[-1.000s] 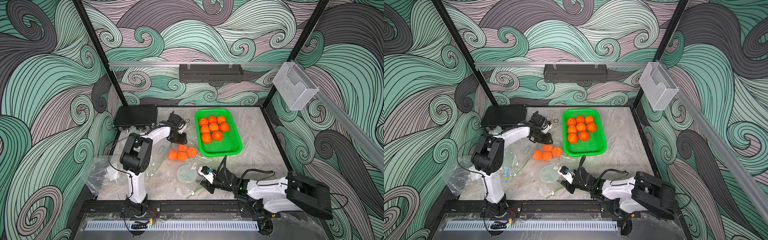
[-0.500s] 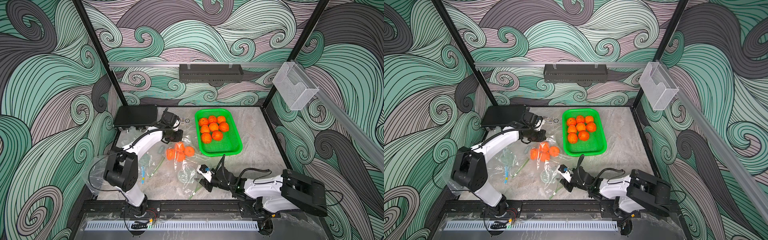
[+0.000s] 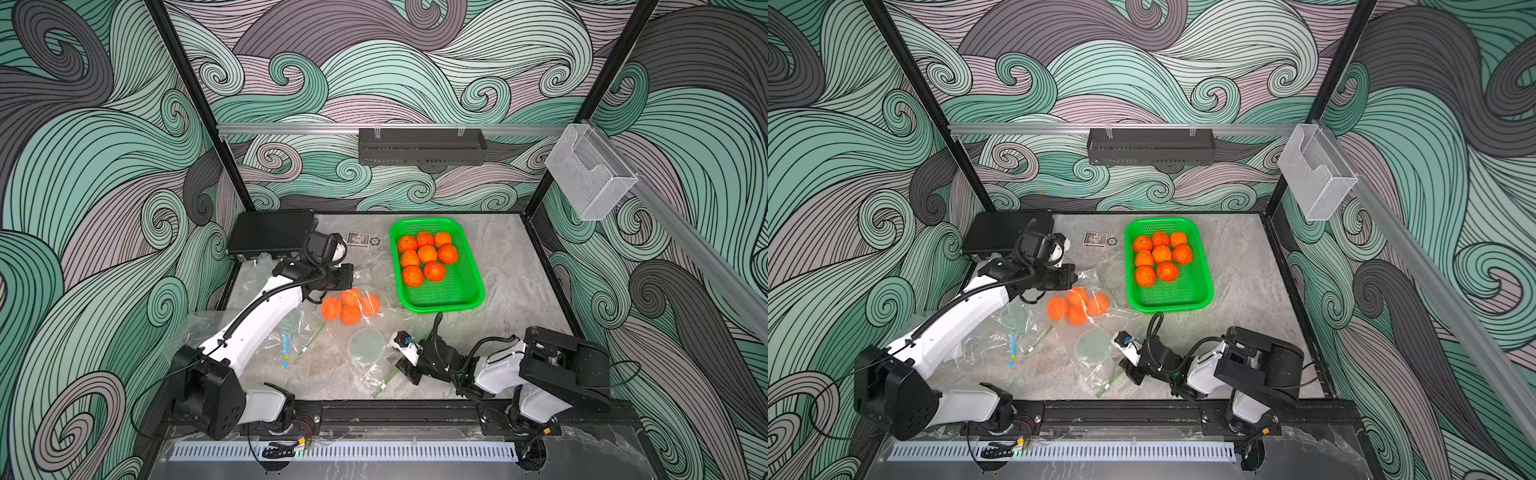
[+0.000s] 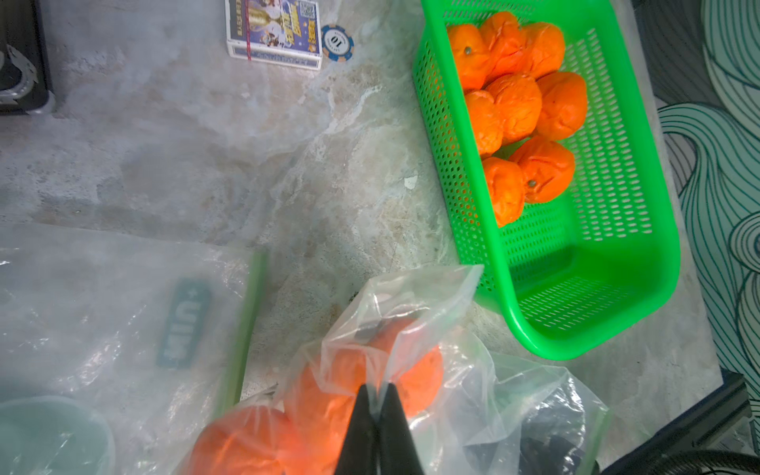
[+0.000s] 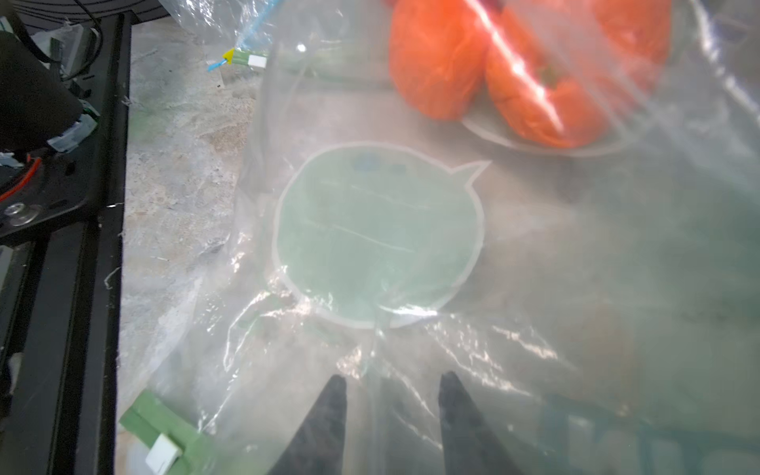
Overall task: Open the zip-top bag and take out the orange
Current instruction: Adjust the zipper food storage bag at the center of the board.
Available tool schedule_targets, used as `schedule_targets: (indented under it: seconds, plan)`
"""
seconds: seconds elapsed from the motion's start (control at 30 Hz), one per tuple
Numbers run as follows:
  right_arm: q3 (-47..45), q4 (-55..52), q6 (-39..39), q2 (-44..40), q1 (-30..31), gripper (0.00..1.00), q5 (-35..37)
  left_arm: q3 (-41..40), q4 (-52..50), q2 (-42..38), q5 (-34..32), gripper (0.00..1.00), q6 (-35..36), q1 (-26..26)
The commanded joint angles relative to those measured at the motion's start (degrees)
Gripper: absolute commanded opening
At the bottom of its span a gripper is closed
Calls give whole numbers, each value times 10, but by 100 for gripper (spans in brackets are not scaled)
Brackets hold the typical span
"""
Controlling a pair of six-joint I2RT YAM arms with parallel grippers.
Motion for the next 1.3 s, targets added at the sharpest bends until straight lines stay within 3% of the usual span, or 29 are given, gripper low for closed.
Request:
schedule_targets:
  seconds: [0.0, 0.23, 0.5, 0.67, 0.8, 0.9, 1.27]
  plan:
    - [12, 43, 19, 20, 1, 40, 29, -1, -26, -34, 8, 0, -1, -6]
    - [26, 96, 47, 95, -8, 40, 31, -59, 15, -100, 61, 0, 6, -7]
    - [2, 206, 69, 144, -8, 46, -14, -95, 50, -108, 5, 0, 7, -7]
    - [-10, 256, 64, 155, -7, 59, -54, -61, 9, -34, -79, 0, 10, -6]
    - [-11, 258, 42, 146, -7, 64, -55, -2, -67, 59, -98, 0, -13, -5]
    - [-6, 241, 29, 133, -8, 67, -47, 10, -79, 121, -98, 0, -16, 1]
    - [47, 112, 5, 93, -32, 75, -30, 18, -74, 230, -70, 0, -23, 21]
